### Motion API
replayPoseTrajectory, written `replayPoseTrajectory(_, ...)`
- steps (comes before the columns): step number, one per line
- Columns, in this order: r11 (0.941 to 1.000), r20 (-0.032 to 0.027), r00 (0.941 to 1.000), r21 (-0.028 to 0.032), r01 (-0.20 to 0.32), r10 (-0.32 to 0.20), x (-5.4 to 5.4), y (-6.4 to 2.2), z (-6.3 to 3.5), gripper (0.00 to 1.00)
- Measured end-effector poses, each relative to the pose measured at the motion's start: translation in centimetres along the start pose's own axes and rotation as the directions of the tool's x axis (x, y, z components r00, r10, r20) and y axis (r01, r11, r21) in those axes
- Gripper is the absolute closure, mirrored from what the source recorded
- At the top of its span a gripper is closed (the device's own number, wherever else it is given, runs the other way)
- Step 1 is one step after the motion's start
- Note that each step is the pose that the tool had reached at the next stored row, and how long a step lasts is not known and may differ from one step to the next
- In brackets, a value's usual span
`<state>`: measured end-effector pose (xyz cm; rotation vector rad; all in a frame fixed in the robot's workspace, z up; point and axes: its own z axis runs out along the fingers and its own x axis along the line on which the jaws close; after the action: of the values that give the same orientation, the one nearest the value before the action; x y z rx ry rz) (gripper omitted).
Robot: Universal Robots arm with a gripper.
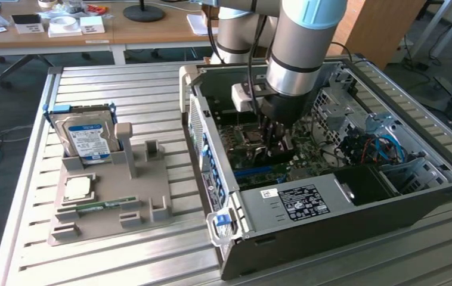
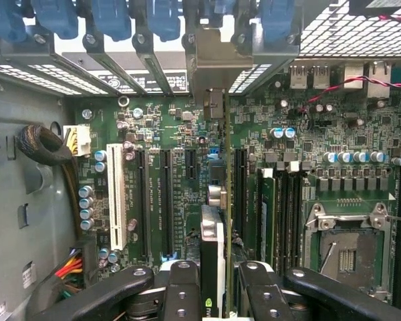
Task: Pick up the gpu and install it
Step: 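Insert the gpu into the slot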
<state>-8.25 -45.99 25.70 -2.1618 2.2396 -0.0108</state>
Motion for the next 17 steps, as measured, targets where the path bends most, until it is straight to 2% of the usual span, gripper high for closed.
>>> replayPoseTrajectory(17, 0.9999, -0.0007, 0.9999, 0.0003, -0.014, 0.014, 0.02, 0.54, 0.09, 0.73)
